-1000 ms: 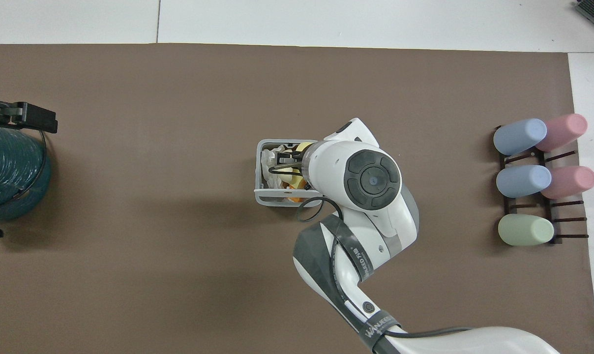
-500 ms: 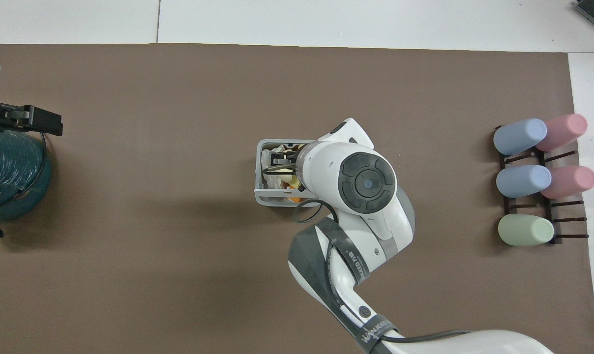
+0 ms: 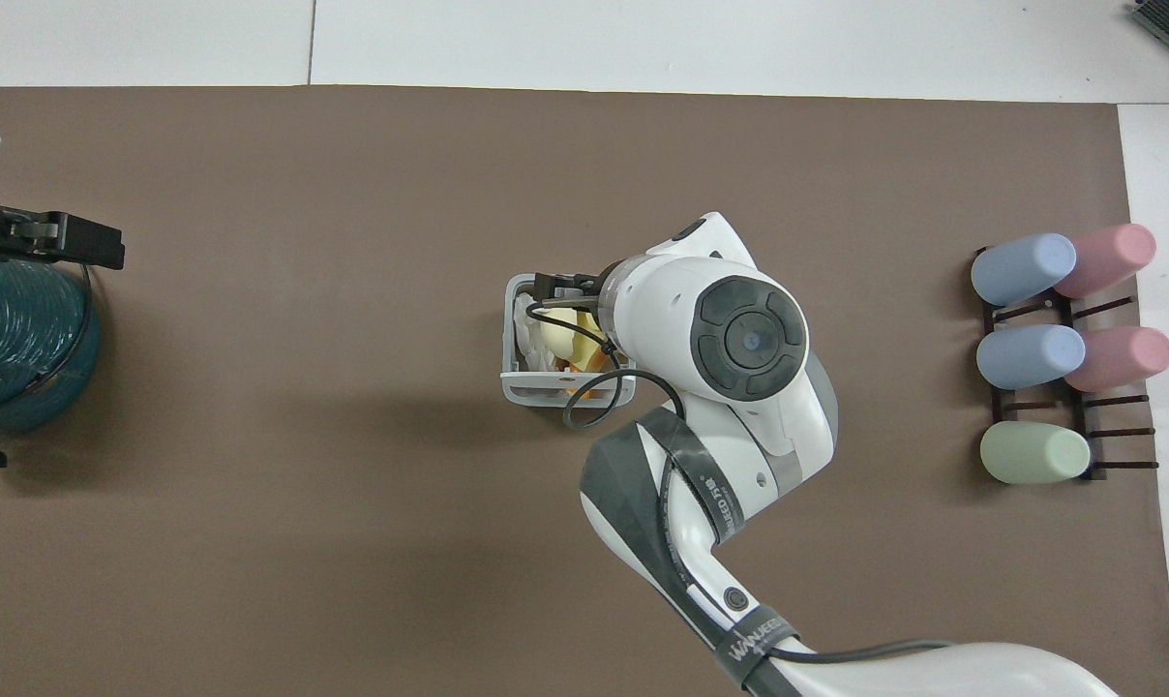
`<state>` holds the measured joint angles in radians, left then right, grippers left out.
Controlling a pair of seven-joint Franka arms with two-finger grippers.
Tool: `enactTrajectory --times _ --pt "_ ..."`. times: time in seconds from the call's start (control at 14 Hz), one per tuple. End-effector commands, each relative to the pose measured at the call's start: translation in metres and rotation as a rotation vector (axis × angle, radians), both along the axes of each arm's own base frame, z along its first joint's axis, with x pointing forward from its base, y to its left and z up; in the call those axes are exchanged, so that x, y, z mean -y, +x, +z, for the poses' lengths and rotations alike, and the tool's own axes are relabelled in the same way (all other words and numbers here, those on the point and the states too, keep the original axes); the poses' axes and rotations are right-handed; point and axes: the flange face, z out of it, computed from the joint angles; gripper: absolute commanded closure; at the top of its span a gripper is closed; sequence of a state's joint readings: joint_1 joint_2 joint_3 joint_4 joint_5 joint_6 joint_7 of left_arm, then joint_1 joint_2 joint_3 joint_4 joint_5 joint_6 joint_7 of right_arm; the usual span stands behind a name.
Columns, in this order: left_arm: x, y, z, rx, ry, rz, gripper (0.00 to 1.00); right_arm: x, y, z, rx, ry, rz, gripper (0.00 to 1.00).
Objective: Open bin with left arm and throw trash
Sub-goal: 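Lower the yellow block into the bin and open the right gripper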
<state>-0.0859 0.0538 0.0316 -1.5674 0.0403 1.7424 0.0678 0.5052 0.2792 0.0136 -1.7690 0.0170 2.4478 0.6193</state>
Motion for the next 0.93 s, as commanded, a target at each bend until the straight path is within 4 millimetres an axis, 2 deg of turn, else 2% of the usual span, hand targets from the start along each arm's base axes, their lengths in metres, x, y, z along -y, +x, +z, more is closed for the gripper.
enactTrajectory --times 0.0,0.14,0.29,0.43,0.57,0.86 --pt "0.000 -0.006 -0.002 0.030 -0.034 -0.015 0.00 0.021 0.019 -0.004 0.033 -0.010 0.008 0.01" --pt "-0.001 -0.006 -0.002 0.030 -0.077 -0.002 0.00 0.030 0.024 -0.007 0.033 -0.018 0.027 0.21" --pt "0.000 -0.006 -0.003 0.024 -0.075 -0.005 0.00 0.026 0.027 -0.021 0.036 -0.010 0.023 0.53" --pt "-0.001 -0.006 -0.002 0.025 -0.075 -0.002 0.00 0.024 0.028 -0.032 0.037 -0.006 0.018 0.74" --pt "-0.001 -0.006 -0.001 0.031 -0.076 -0.001 0.00 0.013 0.022 -0.033 0.021 0.018 -0.023 0.76" --pt "-0.004 -0.005 0.000 0.035 -0.076 0.007 0.00 -0.035 -0.010 -0.031 -0.035 0.080 -0.120 0.75"
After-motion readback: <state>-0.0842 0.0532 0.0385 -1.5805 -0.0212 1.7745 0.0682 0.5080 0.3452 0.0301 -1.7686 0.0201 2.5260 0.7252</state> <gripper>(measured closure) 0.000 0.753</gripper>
